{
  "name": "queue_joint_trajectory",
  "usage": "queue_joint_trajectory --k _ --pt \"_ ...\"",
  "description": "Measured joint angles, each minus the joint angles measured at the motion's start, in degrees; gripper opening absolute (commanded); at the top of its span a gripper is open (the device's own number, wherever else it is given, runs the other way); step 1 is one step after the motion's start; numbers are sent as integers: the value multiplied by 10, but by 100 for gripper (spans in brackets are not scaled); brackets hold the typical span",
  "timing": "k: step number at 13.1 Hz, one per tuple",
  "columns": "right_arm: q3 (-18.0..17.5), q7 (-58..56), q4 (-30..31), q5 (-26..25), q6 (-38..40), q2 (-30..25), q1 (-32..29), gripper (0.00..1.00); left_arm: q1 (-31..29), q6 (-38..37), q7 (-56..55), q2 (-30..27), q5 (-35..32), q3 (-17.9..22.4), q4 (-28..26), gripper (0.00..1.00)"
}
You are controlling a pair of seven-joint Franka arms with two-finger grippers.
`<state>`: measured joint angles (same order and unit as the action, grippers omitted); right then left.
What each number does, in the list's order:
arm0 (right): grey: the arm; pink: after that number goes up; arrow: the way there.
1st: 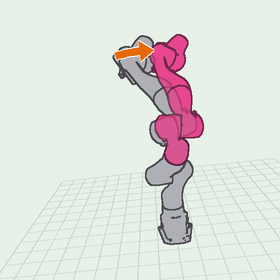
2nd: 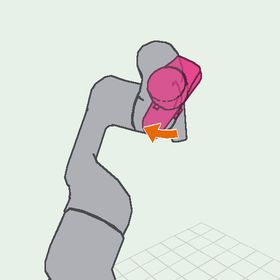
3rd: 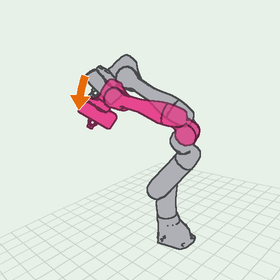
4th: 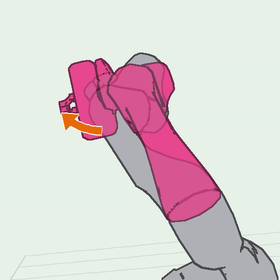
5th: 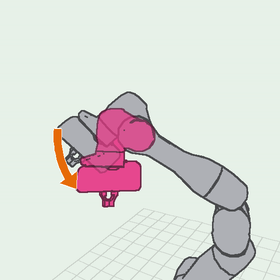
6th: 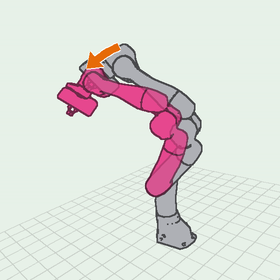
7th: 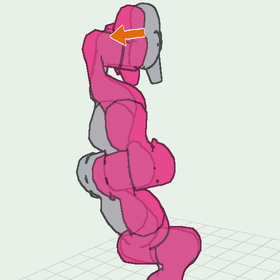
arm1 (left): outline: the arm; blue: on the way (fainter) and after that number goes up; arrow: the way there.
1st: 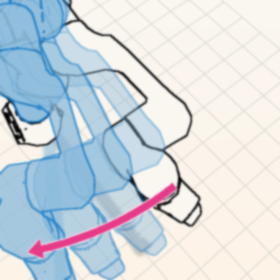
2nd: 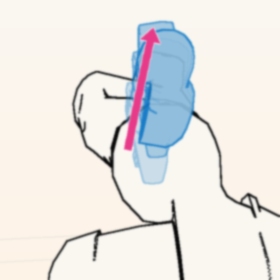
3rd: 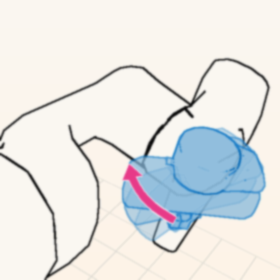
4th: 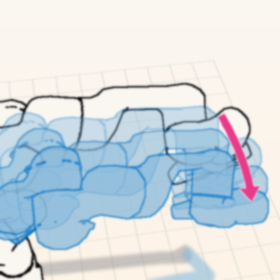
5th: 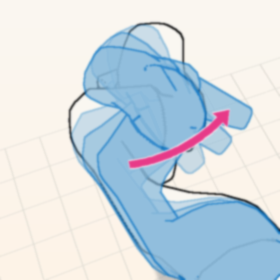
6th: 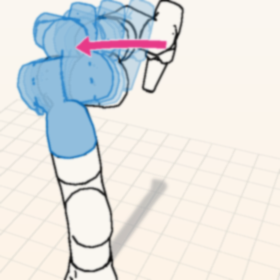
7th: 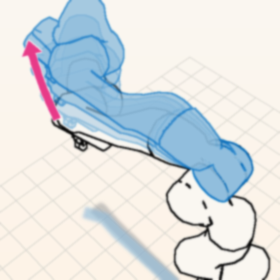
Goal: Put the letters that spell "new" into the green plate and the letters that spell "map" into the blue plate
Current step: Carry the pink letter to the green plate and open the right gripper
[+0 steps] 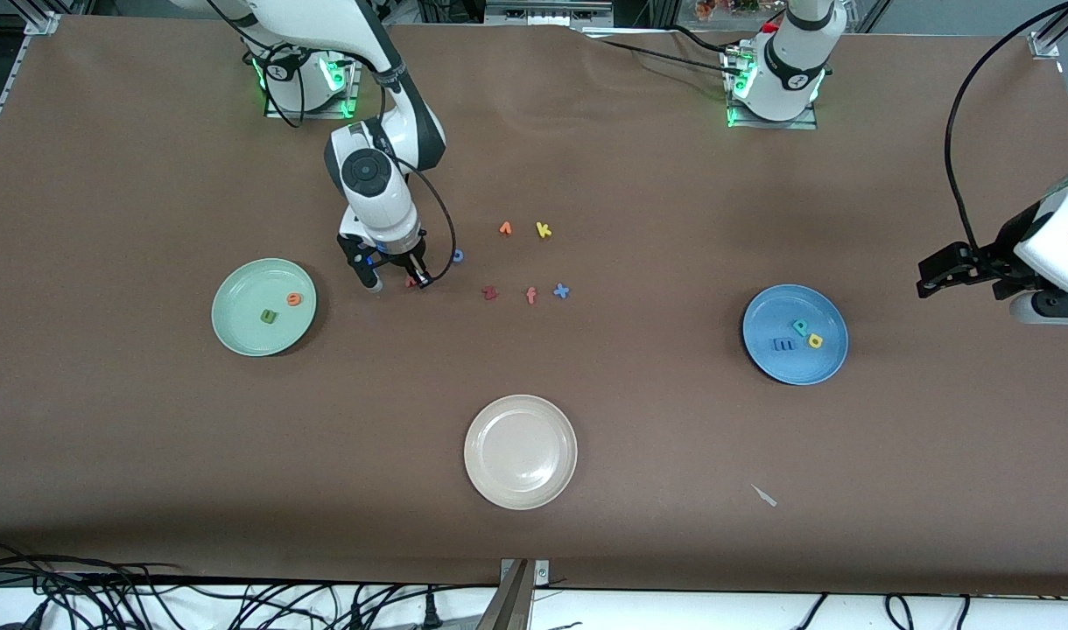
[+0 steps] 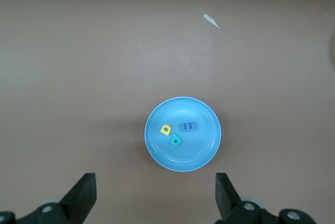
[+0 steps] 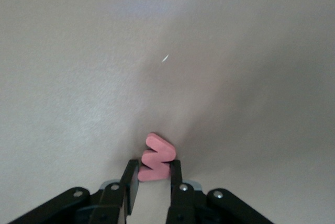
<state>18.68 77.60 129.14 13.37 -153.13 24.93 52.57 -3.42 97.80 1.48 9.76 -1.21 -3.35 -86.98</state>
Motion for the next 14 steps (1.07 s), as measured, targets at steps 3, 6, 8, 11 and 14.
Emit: queue_joint_trajectory --k 3,6,8,11,14 --pt "64 -123 -20 2 105 -33 -2 0 0 0 29 0 0 0 -1 100" --pt "118 -251 -23 3 150 -55 -7 0 0 0 45 0 0 0 -3 100" --pt "150 -332 -22 3 173 -54 -7 0 -2 0 47 0 0 1 -4 100" --pt "207 -453 -19 3 187 -50 -8 0 -6 0 57 0 0 2 -6 100" --pt "245 -541 -19 3 188 -36 -15 100 -7 0 59 0 0 2 -14 100"
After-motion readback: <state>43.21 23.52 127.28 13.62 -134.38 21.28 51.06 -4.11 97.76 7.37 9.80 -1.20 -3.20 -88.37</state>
